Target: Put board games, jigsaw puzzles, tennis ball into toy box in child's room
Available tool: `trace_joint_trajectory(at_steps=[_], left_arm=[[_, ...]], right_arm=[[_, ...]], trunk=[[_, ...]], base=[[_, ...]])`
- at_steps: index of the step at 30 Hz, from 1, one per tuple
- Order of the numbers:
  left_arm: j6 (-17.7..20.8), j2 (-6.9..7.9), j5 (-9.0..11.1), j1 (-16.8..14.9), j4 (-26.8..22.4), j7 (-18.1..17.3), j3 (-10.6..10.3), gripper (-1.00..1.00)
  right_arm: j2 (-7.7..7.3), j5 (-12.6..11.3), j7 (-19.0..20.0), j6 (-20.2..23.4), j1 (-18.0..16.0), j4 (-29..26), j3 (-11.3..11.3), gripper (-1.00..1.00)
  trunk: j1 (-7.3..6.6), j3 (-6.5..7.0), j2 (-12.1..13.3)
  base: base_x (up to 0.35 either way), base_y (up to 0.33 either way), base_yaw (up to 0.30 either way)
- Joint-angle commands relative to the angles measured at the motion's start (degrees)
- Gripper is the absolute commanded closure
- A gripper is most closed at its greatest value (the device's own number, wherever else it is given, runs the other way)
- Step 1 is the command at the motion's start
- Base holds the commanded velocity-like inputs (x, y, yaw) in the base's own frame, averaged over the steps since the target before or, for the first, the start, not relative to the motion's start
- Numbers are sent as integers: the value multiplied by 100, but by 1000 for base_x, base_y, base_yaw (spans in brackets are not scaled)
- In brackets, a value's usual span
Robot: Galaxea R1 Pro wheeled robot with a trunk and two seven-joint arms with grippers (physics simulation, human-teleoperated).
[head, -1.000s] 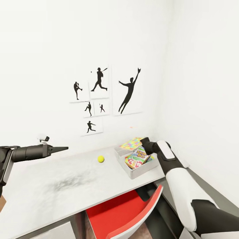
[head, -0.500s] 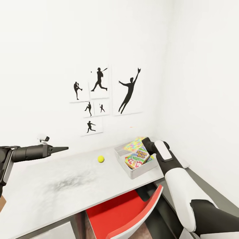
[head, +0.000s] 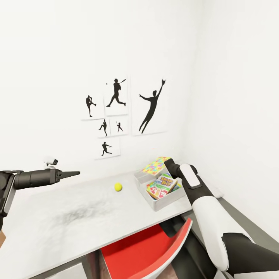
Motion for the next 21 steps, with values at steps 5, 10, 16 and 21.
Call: trace_joint_trajectory(at_steps=[5,10,16,21], left_arm=[[61,-3,0,-3,1,-18,-2,-100],[61,-29,-4,-1,1,-18,-2,-100],[61,-39,-9,-2,2,-18,-9,-100],[61,-42,-13,-1,1,-18,-10,-100]], right_arm=[[6,-58,-31,34,-1,33,-27,100],[6,-68,-37,37,-1,171,-25,100],[6,-69,-41,36,-1,196,-26,100],[6,-77,-41,39,-1,201,-28,100]], trunk=[[3,-3,-4],[3,-3,-4],[3,-3,-4],[3,-3,-4]], base=[[57,23,0],[74,56,0],[48,40,0],[49,26,0]])
